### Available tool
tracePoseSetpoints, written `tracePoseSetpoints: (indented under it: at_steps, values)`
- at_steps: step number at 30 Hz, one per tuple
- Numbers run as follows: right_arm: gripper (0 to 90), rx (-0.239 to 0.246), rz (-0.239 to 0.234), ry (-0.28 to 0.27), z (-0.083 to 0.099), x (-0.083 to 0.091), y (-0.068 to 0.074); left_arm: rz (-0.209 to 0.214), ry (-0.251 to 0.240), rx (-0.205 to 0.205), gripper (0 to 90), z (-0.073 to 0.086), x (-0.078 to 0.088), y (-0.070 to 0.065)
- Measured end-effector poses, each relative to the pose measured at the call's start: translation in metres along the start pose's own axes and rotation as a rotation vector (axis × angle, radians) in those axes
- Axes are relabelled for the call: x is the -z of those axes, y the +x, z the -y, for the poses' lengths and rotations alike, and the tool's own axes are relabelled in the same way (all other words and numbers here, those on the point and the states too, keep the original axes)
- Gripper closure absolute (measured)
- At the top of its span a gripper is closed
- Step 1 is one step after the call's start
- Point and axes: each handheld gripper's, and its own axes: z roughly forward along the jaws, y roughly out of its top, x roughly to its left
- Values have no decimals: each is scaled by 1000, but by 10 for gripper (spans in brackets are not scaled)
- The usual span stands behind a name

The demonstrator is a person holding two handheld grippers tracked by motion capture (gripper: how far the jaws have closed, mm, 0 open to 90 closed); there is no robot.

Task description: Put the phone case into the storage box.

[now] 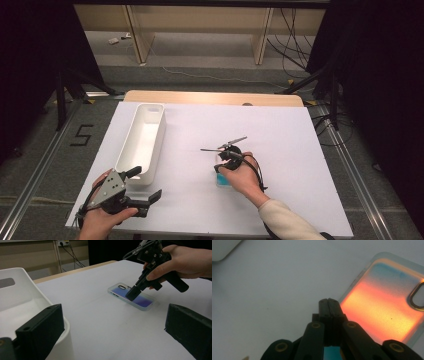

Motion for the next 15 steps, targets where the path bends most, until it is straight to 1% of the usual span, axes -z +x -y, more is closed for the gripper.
tracePoseSetpoints:
  at_steps: [1, 3, 4, 5, 8, 11, 13, 14, 15]
  values:
    - [900, -13, 0, -4, 0, 0, 1, 1, 0, 0, 15, 0, 0, 0]
    - [900, -8, 4, -11, -1, -1, 1, 1, -3, 0, 15, 0, 0, 0]
    - [900, -15, 5, -14, -1, -2, 1, 3, -4, 2, 15, 0, 0, 0]
    - [900, -10, -3, -3, -2, -2, 0, 2, -4, 0, 15, 0, 0, 0]
    - [900, -23, -4, -9, -3, -3, 1, 0, -2, 3, 15, 0, 1, -1]
    - [900, -25, 2, -15, -3, -4, 2, 0, -3, 1, 15, -1, 1, -1]
    - [900, -16, 0, -19, -4, -5, 2, 1, -2, 1, 15, -1, 1, 0]
    - [900, -16, -6, -13, -4, -5, 2, 4, -10, 1, 15, 0, 0, 0]
    - [900, -21, -5, -10, -4, -6, 2, 2, -6, -2, 15, -1, 0, 0]
